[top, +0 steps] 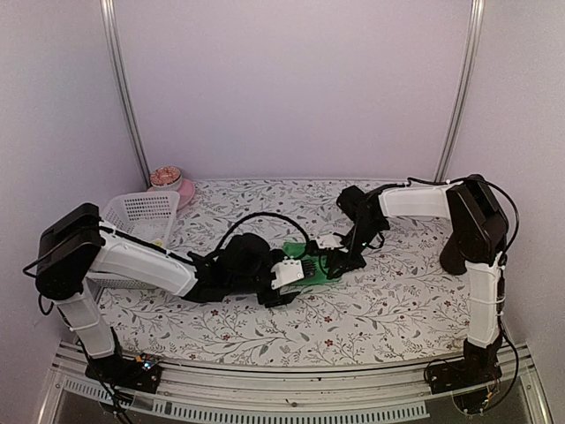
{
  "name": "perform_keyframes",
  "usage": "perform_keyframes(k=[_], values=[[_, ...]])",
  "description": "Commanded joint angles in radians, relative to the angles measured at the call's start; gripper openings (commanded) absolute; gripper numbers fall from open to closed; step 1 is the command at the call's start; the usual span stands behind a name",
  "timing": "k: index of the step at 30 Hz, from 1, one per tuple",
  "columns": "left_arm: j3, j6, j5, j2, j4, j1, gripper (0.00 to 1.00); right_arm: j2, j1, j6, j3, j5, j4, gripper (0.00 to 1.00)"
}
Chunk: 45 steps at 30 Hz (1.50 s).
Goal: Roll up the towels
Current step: Roll the towel at the center of the board.
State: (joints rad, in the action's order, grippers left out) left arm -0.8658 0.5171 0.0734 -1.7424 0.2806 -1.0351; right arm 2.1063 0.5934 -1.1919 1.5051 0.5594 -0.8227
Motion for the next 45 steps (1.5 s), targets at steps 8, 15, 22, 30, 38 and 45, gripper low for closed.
perform_keyframes(k=[8, 15, 22, 30, 38, 45], values=[[-0.061, 0.139, 0.219, -0.195, 0.181, -0.107, 0.76, 0.120, 0.007, -0.049, 0.029, 0.093, -0.299, 0.18], [-0.085, 0.147, 0.258, -0.269, 0.148, -0.108, 0.73, 0.120, 0.007, -0.053, 0.030, 0.090, -0.303, 0.18], [-0.105, 0.118, 0.189, -0.285, 0.043, -0.108, 0.47, 0.120, 0.005, -0.043, 0.046, 0.086, -0.298, 0.18], [-0.141, 0.086, 0.109, -0.303, -0.076, -0.109, 0.16, 0.107, -0.013, -0.005, 0.065, 0.079, -0.263, 0.26], [-0.222, -0.070, -0.070, -0.329, -0.239, -0.050, 0.18, -0.107, -0.058, 0.002, -0.091, 0.046, -0.042, 0.61], [-0.297, -0.231, -0.316, -0.368, -0.383, 0.054, 0.23, -0.385, -0.066, -0.047, -0.417, -0.030, 0.359, 0.72]])
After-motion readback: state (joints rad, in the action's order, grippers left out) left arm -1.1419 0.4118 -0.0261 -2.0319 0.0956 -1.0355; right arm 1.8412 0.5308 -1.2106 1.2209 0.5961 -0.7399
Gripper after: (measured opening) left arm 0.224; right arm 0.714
